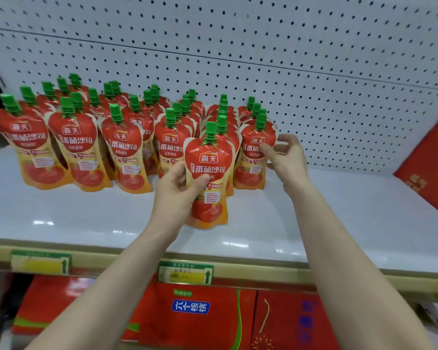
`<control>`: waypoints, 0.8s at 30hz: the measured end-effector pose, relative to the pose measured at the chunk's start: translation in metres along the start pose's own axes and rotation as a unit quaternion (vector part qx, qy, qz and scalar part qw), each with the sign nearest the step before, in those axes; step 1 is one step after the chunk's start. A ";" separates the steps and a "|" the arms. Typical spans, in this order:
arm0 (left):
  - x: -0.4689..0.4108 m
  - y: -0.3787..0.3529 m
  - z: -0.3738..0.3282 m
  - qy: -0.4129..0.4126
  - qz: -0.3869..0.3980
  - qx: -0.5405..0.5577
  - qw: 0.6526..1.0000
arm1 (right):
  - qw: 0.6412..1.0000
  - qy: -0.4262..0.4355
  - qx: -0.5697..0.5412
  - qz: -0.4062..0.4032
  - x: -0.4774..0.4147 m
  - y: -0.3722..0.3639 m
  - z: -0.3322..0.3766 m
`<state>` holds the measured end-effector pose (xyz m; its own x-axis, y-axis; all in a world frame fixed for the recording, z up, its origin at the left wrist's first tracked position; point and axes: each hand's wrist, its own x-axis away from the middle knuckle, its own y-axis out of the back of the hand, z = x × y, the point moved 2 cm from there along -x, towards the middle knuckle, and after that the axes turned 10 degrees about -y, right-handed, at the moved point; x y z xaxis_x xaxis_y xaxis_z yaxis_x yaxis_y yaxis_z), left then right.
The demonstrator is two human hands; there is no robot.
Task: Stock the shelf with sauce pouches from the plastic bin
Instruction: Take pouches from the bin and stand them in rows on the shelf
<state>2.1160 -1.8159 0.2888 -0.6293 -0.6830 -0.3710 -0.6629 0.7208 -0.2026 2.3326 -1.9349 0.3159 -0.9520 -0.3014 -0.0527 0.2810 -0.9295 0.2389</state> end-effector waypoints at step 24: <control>-0.069 -0.036 -0.043 -0.269 0.081 -0.503 0.817 | 0.991 0.028 -0.007 0.130 0.016 0.030 0.007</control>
<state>2.1658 -1.7997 0.3612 -0.6524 -0.2421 -0.7182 -0.7565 0.1496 0.6367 2.3252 -1.9659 0.3285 -0.8391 -0.5421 -0.0454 0.5178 -0.8215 0.2387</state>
